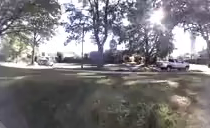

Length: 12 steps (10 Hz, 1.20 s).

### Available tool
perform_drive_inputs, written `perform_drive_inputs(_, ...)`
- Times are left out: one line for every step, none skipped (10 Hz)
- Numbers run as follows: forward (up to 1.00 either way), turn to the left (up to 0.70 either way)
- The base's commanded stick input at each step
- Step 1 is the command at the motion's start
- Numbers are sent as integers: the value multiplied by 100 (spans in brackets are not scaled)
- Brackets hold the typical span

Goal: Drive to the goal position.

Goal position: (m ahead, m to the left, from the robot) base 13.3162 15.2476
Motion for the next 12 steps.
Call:
perform_drive_inputs(100, 0)
perform_drive_inputs(100, 0)
perform_drive_inputs(100, 0)
perform_drive_inputs(100, 0)
perform_drive_inputs(100, 0)
perform_drive_inputs(100, 0)
perform_drive_inputs(100, 0)
perform_drive_inputs(100, 0)
perform_drive_inputs(100, 0)
perform_drive_inputs(100, 0)
perform_drive_inputs(100, 0)
perform_drive_inputs(100, 0)
